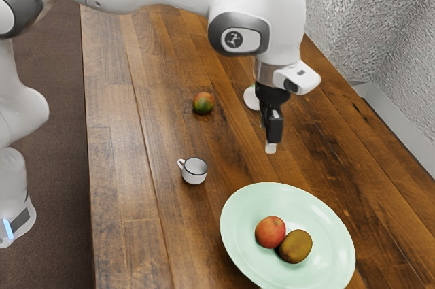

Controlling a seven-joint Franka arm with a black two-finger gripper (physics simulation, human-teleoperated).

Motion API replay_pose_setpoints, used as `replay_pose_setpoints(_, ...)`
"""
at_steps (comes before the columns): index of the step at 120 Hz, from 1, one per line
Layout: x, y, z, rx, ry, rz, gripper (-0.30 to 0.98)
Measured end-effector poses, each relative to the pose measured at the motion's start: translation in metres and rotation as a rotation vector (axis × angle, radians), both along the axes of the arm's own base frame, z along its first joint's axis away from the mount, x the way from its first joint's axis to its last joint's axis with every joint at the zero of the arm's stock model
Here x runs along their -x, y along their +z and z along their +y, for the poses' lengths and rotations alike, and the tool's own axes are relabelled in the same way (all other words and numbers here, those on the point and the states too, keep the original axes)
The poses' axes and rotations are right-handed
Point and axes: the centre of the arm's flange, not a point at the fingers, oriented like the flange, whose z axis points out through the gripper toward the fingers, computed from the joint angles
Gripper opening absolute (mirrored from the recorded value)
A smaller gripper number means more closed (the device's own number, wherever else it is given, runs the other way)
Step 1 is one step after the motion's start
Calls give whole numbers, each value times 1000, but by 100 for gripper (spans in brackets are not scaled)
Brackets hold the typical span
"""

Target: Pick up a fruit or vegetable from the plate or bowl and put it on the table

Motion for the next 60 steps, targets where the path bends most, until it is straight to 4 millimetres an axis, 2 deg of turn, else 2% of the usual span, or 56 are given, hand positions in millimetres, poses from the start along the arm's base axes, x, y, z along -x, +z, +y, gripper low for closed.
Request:
replay_pose_setpoints(11, 17, -4, -56, 0, -105, 0, 69)
replay_pose_setpoints(16, 22, -7, -69, 0, -130, 1, 68)
replay_pose_setpoints(21, 24, -8, -73, 1, -138, 1, 68)
replay_pose_setpoints(29, 20, -10, -64, 1, -121, -1, 68)
replay_pose_setpoints(50, 3, -21, -11, -1, -24, 8, 69)
replay_pose_setpoints(60, 1, -20, -2, 3, -9, 4, 69)
